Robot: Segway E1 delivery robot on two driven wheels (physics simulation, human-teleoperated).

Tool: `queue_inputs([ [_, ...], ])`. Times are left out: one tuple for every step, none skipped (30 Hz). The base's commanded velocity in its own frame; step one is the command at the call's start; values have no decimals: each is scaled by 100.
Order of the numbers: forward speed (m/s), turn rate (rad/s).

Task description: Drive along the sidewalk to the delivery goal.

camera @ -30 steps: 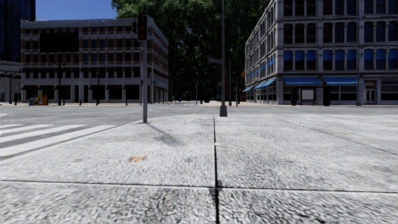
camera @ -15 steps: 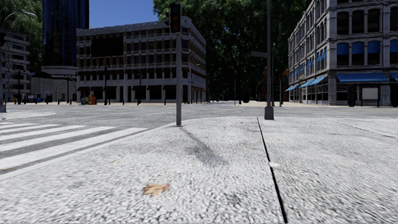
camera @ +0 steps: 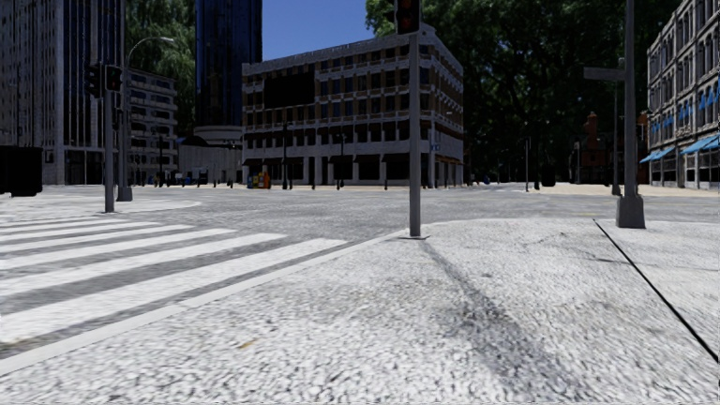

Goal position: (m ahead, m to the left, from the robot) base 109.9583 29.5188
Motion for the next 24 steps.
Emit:
queue_inputs([
  [200, 59],
  [200, 59],
  [200, 59],
  [200, 59],
  [200, 59],
  [200, 59],
  [200, 59],
  [200, 59],
  [200, 59],
  [200, 59],
  [200, 59],
  [200, 59],
  [200, 59],
  [200, 59],
  [200, 59],
  [200, 59],
  [200, 59],
  [200, 59],
  [200, 59],
  [200, 59],
  [200, 59],
  [200, 59],
  [195, 59],
  [185, 59],
])
